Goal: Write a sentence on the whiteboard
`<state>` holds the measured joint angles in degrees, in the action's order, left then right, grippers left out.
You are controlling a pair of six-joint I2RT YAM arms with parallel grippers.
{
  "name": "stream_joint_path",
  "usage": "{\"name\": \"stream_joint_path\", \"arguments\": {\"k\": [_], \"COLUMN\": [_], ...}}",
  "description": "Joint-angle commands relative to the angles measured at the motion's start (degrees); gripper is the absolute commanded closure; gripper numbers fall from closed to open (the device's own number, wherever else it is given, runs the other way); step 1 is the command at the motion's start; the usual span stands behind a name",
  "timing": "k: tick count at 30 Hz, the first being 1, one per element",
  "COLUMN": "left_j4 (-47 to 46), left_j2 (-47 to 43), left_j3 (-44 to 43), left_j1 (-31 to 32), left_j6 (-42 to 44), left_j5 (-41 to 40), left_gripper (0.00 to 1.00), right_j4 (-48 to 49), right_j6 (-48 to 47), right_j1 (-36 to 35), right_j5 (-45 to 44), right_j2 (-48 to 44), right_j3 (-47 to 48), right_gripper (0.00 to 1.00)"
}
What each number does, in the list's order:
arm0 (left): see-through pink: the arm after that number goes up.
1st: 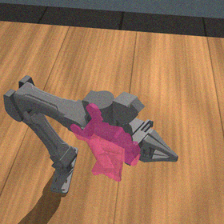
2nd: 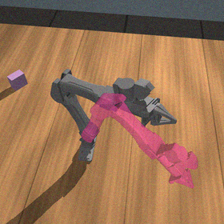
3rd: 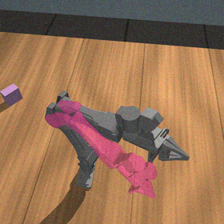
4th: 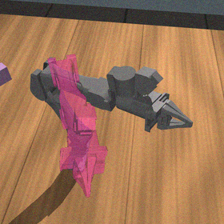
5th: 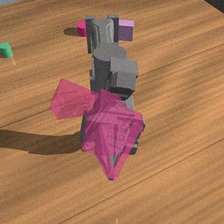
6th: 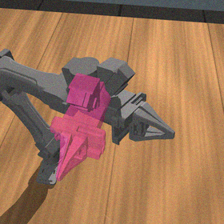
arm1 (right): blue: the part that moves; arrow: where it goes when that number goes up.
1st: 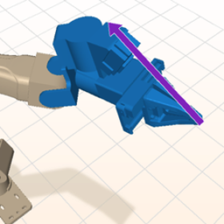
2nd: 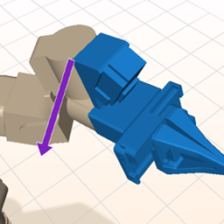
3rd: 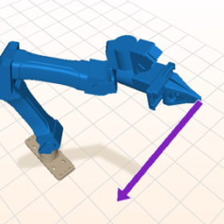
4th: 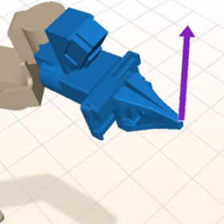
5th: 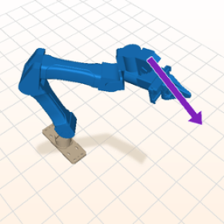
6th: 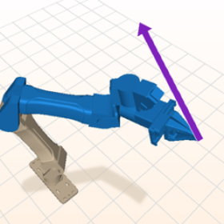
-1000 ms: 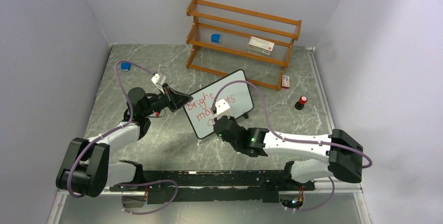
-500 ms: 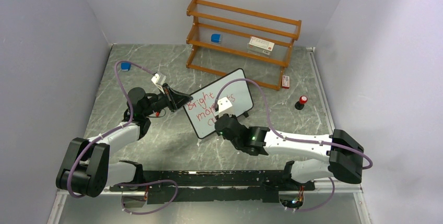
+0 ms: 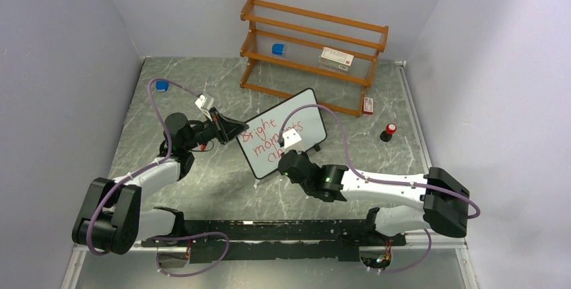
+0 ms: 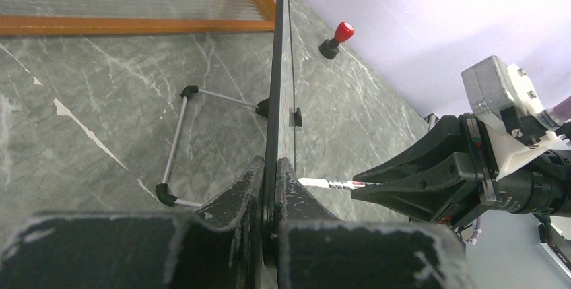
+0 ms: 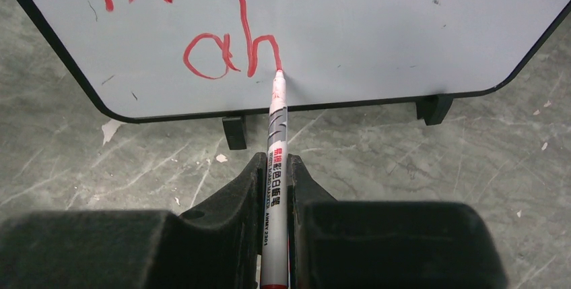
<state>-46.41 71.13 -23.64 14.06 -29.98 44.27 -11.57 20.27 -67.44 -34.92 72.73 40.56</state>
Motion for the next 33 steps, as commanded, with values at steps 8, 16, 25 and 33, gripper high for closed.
{"name": "stream_joint_path", "arguments": {"k": [8, 16, 25, 33], "left_j4": [3.6, 3.7, 3.7, 3.6], "left_j2": [0.0, 0.0, 0.0, 0.1], "left_j3": [-1.0, -0.9, -1.0, -0.9], "left_j1": [0.4, 0.4, 0.4, 0.4], "left_j6": [2.4, 2.4, 2.5, 2.4], "left_j5": [-0.7, -0.6, -0.6, -0.6], "left_gripper": [0.95, 0.95, 0.95, 0.95], "right_j4": [-1.3, -0.6, 3.1, 4.8], "right_j6": [1.1, -0.7, -1.6, -2.1], "right_j1": [0.4, 0.8, 2.7, 3.4], "right_j5": [0.0, -0.7, 2.1, 3.9], "right_j2": [-1.3, -6.4, -5.9, -4.0], "right_j3": [-1.2, -1.1, -2.5, -2.4], "right_gripper": [1.00, 1.00, 1.00, 1.00]}}
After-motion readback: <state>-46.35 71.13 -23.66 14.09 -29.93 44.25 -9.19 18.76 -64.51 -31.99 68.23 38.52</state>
